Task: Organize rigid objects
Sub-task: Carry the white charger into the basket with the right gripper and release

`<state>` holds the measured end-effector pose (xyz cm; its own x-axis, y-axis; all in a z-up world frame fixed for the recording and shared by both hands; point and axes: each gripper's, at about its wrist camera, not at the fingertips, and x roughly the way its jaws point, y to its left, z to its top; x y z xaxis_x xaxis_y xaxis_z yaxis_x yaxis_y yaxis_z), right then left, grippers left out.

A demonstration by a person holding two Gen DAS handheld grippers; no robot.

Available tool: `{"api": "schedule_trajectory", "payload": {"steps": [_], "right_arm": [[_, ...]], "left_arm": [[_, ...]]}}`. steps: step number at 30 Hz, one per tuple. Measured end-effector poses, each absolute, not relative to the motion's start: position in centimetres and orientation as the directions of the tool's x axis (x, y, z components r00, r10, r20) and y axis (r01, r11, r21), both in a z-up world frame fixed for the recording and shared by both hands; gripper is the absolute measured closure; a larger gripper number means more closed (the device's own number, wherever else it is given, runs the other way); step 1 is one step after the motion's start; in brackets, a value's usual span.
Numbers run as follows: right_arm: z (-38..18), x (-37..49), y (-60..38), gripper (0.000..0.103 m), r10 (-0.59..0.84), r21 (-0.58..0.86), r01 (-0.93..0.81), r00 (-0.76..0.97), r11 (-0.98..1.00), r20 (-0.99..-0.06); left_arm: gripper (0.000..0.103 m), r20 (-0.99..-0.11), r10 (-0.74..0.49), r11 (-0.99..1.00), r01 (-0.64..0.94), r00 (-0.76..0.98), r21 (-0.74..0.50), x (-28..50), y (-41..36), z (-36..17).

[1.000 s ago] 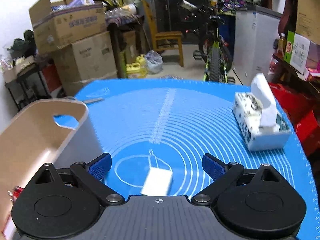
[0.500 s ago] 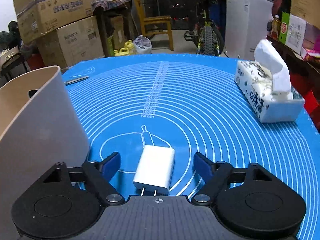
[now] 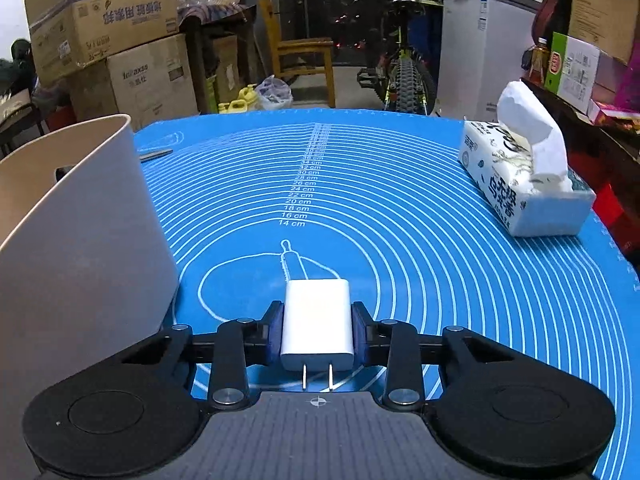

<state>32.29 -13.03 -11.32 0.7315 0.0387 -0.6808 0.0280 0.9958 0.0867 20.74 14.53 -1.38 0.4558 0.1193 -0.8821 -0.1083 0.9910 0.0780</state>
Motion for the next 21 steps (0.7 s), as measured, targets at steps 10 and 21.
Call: {"api": "schedule_trajectory", "payload": {"steps": [10, 21], "right_arm": [[-8.0, 29.4, -13.6, 0.061, 0.049, 0.079, 0.001, 0.774, 0.997, -0.631], [-0.4, 26.6, -12.8, 0.061, 0.093, 0.12, -0.034, 0.847, 0.992, -0.524]], "left_arm": [[0.088, -0.882, 0.116, 0.991, -0.107, 0.456, 0.075, 20.7, 14.6, -1.3], [0.088, -0.882, 0.114, 0.991, -0.117, 0.457, 0.067, 20.7, 14.8, -1.3]]}}
